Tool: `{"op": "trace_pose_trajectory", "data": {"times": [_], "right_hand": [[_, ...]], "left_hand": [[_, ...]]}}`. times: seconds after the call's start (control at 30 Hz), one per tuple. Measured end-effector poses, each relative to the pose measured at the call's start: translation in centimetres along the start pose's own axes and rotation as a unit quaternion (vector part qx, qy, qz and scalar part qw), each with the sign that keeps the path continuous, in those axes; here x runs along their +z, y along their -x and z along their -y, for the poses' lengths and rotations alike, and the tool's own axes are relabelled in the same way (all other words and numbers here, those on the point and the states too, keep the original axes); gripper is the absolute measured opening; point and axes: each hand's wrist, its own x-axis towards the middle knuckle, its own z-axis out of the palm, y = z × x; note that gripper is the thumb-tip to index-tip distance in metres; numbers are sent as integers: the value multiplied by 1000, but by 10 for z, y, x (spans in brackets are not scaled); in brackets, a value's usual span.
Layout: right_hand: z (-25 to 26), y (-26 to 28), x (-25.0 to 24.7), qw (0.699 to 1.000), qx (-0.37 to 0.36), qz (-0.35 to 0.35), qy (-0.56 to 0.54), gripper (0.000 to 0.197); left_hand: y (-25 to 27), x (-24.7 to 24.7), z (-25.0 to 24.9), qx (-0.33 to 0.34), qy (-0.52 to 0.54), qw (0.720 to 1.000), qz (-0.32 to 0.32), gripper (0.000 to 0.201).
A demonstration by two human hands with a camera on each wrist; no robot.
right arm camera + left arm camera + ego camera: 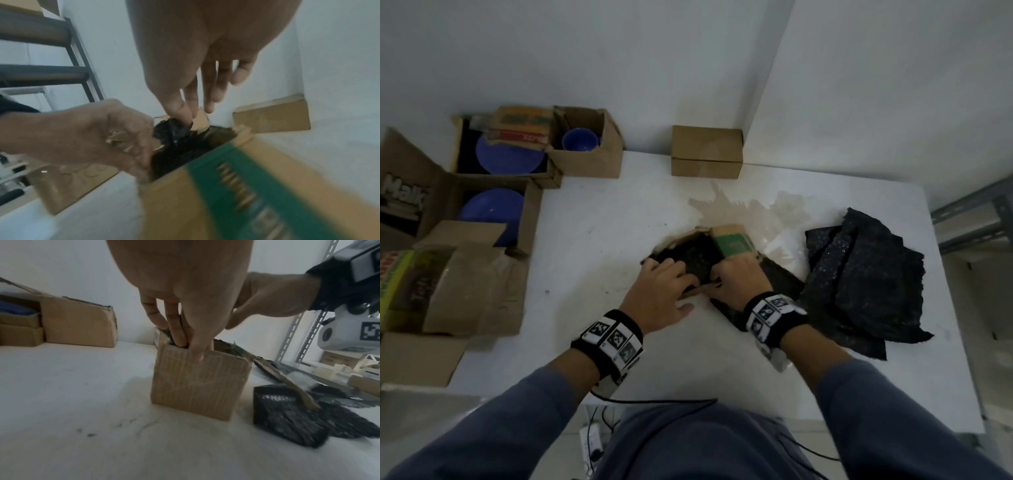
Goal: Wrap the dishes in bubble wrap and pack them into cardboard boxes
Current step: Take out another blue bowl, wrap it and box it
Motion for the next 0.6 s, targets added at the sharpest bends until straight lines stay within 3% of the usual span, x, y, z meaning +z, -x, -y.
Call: {"op": "trace_pose_trajectory", "data": {"times": [0.13, 0.27, 0.33, 0.5, 0.6], "right_hand": [[43, -4, 8, 992, -23, 56, -109, 22], [43, -13, -3, 994, -42, -75, -66, 14], [32, -24, -11, 992, -34, -116, -22, 20], [31, -37, -4, 999, -2, 10, -39, 28], [43, -31, 9, 998, -14, 17, -51, 21]], "left_hand": [[15, 0, 7, -71, -9, 997, -24, 17], [26, -3, 33, -72, -18, 997, -7, 28], [26, -6, 45, -75, -16, 997, 0, 30], [17, -27, 85, -150, 28, 987, -49, 29], [12, -31, 79, -119, 82, 989, -43, 23]]}}
